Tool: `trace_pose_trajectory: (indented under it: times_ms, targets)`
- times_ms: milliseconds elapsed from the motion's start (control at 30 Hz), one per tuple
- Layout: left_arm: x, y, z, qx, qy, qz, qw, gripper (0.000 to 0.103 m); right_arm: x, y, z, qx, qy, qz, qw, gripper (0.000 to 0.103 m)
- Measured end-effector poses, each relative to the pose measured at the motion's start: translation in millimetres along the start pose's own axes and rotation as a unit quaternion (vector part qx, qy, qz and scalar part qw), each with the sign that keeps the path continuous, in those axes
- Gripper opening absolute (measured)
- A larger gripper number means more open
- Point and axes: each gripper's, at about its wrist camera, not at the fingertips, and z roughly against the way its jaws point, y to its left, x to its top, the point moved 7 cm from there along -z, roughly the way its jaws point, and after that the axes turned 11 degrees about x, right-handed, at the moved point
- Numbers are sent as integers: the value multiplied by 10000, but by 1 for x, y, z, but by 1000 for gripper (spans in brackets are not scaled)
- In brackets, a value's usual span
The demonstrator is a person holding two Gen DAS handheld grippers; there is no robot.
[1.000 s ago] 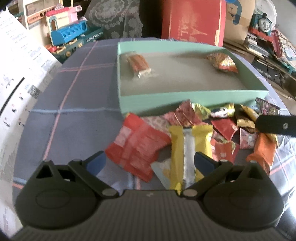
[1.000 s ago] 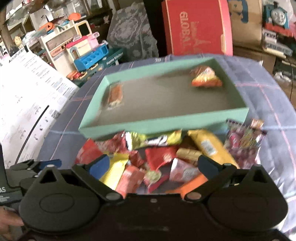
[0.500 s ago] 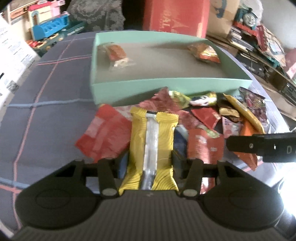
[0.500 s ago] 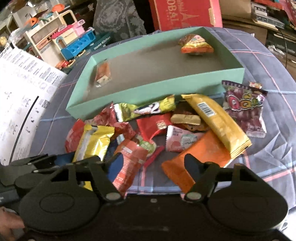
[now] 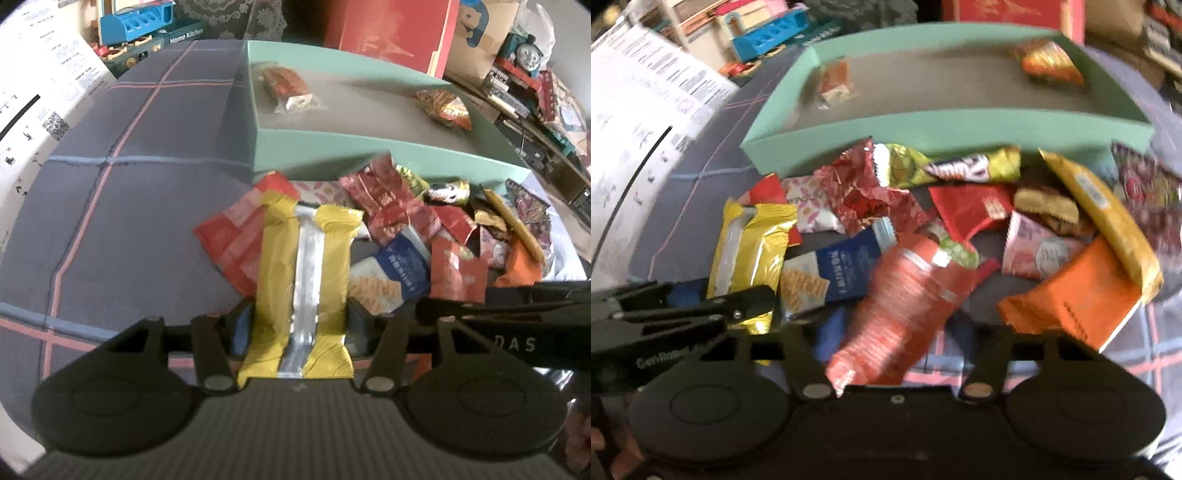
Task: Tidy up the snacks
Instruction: 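Grasp the yellow silver-striped bar with the left tool while the right tool grasps a red packet, then carry both snacks into the mint-green box and open both tools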
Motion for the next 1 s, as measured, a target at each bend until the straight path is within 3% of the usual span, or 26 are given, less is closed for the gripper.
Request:
trace_pose_trajectory:
  times_ms: [167, 267, 600, 767, 1000]
  targets:
    - [-2, -6, 2, 162, -76, -175, 9997, 51, -2, -5, 6, 238, -39, -35, 9997, 40]
    - [-1, -5, 10, 59, -81, -122, 9999, 49, -1, -13, 17, 377, -133, -92, 9992, 35]
    - [25, -9, 47, -134, -380, -72, 9992, 49, 16, -38, 47, 795, -559, -601, 9934, 34]
    - [61, -13, 55, -83, -608, -150, 9980, 49, 52, -59, 71, 756, -1020, -628, 9899, 34]
    - [146, -19, 52, -12, -1030, -98, 9946, 49, 129, -115, 90, 329, -1590, -759, 9838, 34]
